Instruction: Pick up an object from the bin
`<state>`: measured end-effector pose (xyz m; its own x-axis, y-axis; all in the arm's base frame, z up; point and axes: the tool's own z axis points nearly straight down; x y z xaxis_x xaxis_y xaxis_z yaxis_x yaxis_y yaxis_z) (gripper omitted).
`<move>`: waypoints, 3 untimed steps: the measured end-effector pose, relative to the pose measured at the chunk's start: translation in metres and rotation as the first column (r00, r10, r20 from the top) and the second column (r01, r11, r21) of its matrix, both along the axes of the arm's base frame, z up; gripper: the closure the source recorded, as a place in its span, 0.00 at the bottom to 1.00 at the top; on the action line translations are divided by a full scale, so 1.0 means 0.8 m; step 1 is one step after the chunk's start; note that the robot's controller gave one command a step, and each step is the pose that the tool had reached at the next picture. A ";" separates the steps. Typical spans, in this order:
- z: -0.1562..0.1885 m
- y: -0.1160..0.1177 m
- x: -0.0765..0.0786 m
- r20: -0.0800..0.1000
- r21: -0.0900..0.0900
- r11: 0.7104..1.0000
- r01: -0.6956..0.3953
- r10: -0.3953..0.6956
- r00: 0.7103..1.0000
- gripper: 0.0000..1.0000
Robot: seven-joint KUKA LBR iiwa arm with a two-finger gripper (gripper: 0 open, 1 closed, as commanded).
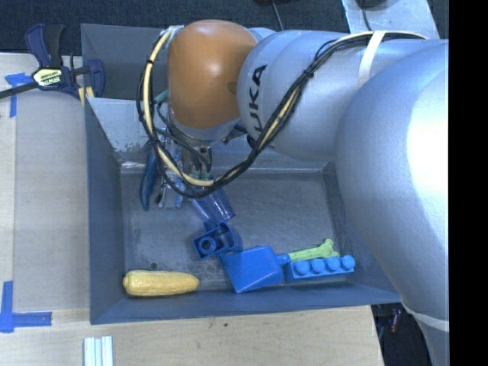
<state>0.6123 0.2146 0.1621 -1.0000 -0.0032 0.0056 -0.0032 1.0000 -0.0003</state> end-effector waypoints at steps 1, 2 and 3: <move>0.007 -0.001 0.003 0.008 0.001 1.000 0.004 -0.004 1.000 0.00; -0.113 -0.060 0.021 0.012 0.002 0.940 -0.341 0.341 0.940 0.00; -0.113 -0.045 0.020 0.011 0.004 0.984 -0.176 0.176 0.984 0.00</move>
Offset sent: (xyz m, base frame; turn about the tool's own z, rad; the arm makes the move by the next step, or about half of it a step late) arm 0.0152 -0.0480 -0.0921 -0.3508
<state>0.6284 0.1789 0.0720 -0.9838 -0.1793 -0.0058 -0.1793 0.9838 0.0040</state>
